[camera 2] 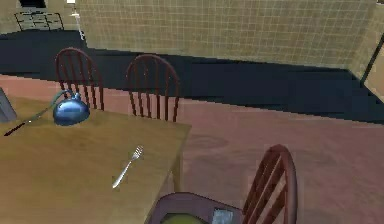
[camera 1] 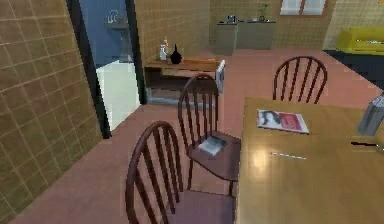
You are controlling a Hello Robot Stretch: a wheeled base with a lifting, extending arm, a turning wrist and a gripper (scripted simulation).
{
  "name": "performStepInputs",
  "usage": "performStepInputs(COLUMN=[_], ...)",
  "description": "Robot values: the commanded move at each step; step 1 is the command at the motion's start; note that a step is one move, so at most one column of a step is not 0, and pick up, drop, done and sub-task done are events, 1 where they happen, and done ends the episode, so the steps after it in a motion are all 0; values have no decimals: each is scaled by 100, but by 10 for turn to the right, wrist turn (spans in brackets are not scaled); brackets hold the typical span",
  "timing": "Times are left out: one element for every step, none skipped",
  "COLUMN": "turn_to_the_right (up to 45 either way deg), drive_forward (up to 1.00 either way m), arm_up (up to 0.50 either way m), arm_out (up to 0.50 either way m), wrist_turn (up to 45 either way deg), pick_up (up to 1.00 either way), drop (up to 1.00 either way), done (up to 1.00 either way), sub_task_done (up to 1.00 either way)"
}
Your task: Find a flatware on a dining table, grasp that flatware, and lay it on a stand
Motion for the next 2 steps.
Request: performStepInputs(turn_to_the_right=[360,-270], drive_forward=[0,0], arm_up=[0,0], arm_out=[0,0], wrist_turn=[0,0], pick_up=[0,0], drop=[0,0], done=[0,0], sub_task_done=[0,0])
